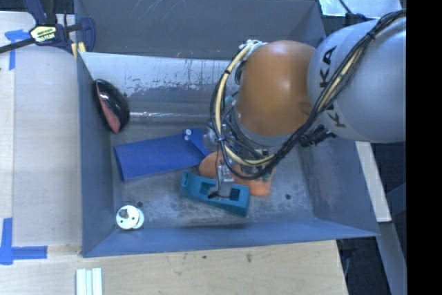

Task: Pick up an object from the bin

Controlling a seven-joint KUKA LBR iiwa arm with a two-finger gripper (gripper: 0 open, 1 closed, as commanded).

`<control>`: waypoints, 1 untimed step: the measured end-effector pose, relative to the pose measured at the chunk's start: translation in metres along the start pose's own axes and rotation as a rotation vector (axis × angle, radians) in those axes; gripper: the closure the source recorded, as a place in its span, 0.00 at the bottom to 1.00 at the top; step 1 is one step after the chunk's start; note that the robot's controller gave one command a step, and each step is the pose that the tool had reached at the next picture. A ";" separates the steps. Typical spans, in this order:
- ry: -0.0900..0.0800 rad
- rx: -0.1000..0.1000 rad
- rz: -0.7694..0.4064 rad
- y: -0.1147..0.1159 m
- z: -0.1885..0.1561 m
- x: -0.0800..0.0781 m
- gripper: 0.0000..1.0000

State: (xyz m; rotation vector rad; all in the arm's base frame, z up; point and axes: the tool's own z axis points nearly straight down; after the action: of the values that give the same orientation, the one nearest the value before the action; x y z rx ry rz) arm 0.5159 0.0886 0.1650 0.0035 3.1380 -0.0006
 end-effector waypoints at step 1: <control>0.000 -0.001 0.041 -0.016 0.033 0.002 0.00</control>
Offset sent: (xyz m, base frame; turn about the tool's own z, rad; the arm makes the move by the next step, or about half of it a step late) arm 0.0099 -0.0380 -0.0746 0.0550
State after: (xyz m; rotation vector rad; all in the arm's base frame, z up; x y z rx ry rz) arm 0.5143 0.0727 0.1316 0.0683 3.1369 0.0012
